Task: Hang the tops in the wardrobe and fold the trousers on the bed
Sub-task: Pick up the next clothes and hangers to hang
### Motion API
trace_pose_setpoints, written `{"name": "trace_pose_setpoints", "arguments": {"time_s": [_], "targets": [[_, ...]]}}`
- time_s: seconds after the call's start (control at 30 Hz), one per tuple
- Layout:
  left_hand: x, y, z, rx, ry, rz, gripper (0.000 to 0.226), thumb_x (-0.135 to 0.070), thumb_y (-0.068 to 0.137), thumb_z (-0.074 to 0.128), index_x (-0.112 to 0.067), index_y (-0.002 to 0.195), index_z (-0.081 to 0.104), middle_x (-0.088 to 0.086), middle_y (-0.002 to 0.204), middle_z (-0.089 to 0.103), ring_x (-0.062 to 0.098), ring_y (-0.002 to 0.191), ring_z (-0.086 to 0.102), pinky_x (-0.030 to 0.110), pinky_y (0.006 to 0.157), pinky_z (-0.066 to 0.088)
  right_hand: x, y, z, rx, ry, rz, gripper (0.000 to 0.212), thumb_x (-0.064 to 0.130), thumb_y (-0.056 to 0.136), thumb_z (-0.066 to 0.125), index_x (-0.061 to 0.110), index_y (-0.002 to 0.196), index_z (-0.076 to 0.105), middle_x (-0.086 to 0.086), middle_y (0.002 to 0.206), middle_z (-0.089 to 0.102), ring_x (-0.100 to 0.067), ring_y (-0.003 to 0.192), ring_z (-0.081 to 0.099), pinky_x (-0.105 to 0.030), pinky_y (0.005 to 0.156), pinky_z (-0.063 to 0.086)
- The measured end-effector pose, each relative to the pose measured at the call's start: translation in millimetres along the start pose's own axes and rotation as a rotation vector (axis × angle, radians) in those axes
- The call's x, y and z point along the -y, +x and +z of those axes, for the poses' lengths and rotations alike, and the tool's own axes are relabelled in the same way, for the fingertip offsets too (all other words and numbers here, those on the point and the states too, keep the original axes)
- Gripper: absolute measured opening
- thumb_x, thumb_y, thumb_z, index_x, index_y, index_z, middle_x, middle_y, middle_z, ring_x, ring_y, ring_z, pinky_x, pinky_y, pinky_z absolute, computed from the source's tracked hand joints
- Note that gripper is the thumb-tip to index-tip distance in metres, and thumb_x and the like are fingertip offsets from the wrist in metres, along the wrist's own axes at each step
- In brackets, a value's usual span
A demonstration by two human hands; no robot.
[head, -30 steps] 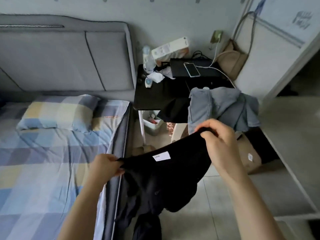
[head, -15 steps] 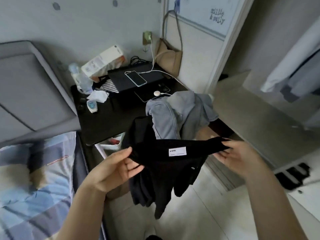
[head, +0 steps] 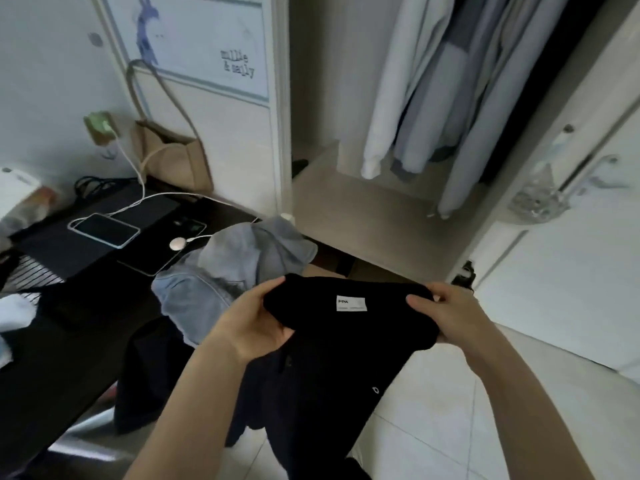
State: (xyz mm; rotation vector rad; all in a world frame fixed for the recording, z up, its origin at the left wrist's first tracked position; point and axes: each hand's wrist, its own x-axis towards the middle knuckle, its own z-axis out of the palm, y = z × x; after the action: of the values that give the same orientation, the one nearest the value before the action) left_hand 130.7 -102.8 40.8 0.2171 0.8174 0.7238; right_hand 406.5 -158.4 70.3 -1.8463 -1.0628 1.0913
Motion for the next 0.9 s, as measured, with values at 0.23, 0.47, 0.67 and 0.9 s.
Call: {"name": "trace_pose_setpoints", "arguments": {"time_s": [0.23,0.47,0.67,0.9], "targets": [[-67,48,76,0.033,0.106,0.03,0.017,-0.02,0.074,0.074,-0.009,0.086,0.076,0.002,0.084,0.073,0.015,0.068,0.071,0.025,0.052,0.056,8,56,-39,-0.118,0.833,0.142,0.01,0.011,0.095,0.051,0.01,0.09,0.06,-0.005,0.069,0.071,-0.019,0.063,0.07,-0.033,0.059,0.057],[-156,93,172,0.021,0.344,0.285,0.022,-0.026,0.075,0.071,-0.014,0.091,0.064,0.0,0.074,0.063,0.012,0.06,0.061,0.022,0.05,0.049,80,146,-74,0.101,1.071,0.051,0.014,0.012,0.093,0.052,0.009,0.091,0.066,-0.009,0.074,0.072,-0.021,0.063,0.071,-0.03,0.053,0.057],[-219,112,239,-0.033,0.554,0.605,0.009,-0.02,0.089,0.062,-0.011,0.091,0.063,0.003,0.07,0.065,0.012,0.055,0.064,0.018,0.046,0.049,149,206,-97,0.143,0.738,-0.22,0.014,0.013,0.09,0.061,0.015,0.078,0.068,-0.012,0.074,0.066,-0.026,0.063,0.068,-0.032,0.054,0.055],[-294,112,318,-0.058,0.664,0.909,0.01,-0.02,0.091,0.065,-0.016,0.083,0.062,0.003,0.073,0.064,0.014,0.063,0.064,0.019,0.052,0.052,253,235,-102,0.126,0.535,-0.474,0.018,0.01,0.091,0.06,0.017,0.076,0.068,-0.007,0.073,0.069,-0.023,0.06,0.069,-0.03,0.049,0.054]]}}
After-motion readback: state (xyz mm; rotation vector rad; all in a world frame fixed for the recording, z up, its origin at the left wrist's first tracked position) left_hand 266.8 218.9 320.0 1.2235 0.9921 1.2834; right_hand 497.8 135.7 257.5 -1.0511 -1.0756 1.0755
